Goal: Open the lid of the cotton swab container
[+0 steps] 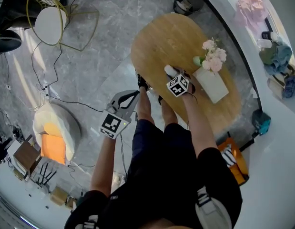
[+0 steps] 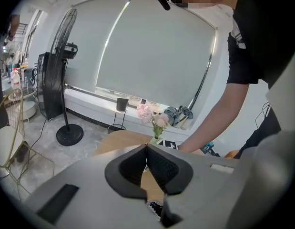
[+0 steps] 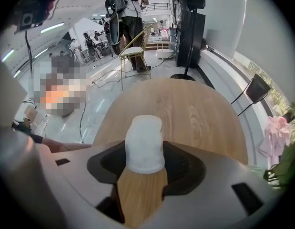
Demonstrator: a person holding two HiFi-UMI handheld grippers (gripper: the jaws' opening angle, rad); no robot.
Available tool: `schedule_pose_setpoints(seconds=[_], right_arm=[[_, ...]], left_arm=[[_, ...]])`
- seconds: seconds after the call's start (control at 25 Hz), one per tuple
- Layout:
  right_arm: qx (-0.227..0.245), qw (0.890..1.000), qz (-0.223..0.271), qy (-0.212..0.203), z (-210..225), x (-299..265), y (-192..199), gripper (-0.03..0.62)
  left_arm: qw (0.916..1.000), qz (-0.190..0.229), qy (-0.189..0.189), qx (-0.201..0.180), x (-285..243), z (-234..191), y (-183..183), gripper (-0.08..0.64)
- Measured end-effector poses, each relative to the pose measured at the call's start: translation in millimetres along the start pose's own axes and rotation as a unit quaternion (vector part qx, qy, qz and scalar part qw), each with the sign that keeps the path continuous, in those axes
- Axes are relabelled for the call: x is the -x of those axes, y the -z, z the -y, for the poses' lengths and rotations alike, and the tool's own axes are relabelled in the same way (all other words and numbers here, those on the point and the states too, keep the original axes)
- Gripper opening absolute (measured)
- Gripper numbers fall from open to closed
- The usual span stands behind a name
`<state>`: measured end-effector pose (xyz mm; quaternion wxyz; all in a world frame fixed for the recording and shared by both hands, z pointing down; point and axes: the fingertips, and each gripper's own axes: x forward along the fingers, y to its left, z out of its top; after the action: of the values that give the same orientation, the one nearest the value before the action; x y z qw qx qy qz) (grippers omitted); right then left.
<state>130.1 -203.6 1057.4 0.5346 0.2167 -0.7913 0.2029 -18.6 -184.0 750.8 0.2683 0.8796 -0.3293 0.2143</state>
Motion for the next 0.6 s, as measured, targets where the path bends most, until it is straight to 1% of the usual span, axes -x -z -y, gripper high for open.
schedule_pose_setpoints(seconds=[0.12, 0.28, 0.36, 0.48, 0.6], right_arm=[[0.003, 1.000, 0.008, -0.004, -6, 20, -5, 0.213], [0.019, 1.000, 0.012, -0.015, -16, 59, -9, 0.213], [0.029, 0.999, 0.012, -0.018, -17, 77, -11, 0.212], [0.045, 0.999, 0.013, -0.014, -17, 103, -12, 0.212], [0.046, 0.999, 0.024, -0.007, -13, 126, -14, 0.212]], left_arm=[[1.0000, 0.001, -0.002, -0.002, 9, 10, -11, 0.000], [0.9993, 0.013, -0.002, -0.036, 22, 27, -32, 0.000], [0.9991, 0.013, -0.001, -0.039, 28, 37, -41, 0.000], [0.9988, 0.018, 0.003, -0.045, 38, 55, -54, 0.000], [0.9983, 0.022, 0.004, -0.054, 44, 72, -65, 0.000]])
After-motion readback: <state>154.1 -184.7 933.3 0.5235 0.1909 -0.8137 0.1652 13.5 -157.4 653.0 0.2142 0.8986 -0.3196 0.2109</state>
